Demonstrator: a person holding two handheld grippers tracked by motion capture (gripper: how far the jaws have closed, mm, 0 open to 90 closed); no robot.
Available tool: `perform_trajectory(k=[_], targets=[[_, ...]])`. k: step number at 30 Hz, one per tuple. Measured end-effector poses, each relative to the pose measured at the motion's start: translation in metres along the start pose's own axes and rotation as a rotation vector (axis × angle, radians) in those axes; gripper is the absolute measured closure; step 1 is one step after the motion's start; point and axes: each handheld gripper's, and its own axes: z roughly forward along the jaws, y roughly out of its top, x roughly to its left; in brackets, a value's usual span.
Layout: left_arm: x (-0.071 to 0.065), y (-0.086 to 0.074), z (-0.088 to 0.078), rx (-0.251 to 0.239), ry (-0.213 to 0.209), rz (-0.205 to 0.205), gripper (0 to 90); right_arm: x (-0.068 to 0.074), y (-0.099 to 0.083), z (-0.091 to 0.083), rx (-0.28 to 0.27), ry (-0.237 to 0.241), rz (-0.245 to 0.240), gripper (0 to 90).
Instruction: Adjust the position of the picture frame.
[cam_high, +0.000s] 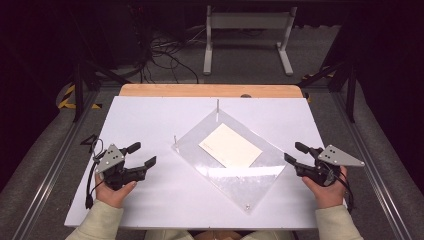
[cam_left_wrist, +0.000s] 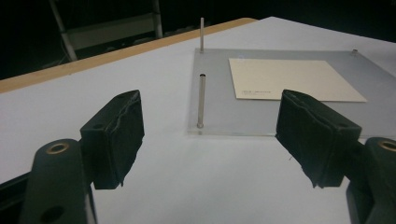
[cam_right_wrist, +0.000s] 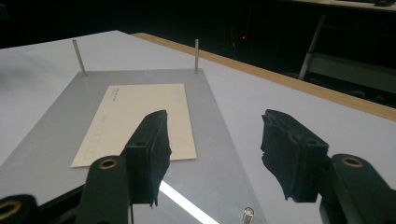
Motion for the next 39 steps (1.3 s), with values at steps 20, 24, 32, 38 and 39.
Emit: perform_trajectory(k=[20, 24, 32, 38, 39], targets=[[-0.001, -0.001, 0.003, 0.044, 0.015, 0.000, 24.5, -0.026, 0.019, 0.033, 0.108, -0.003, 0.031, 57.8], [-0.001, -0.002, 0.003, 0.046, 0.016, -0.003, 24.4, -0.031, 0.019, 0.040, 0.123, 0.001, 0.049, 60.3], [-0.001, -0.002, 0.004, 0.053, 0.020, 0.000, 24.3, -0.041, 0.005, 0.052, 0.260, -0.044, 0.112, 65.6], [-0.001, -0.002, 0.004, 0.058, 0.021, 0.000, 24.3, -0.047, -0.005, 0.056, 0.363, -0.052, 0.125, 89.5], [-0.001, -0.002, 0.004, 0.058, 0.021, 0.000, 24.3, -0.047, -0.005, 0.056, 0.363, -0.052, 0.125, 89.5]])
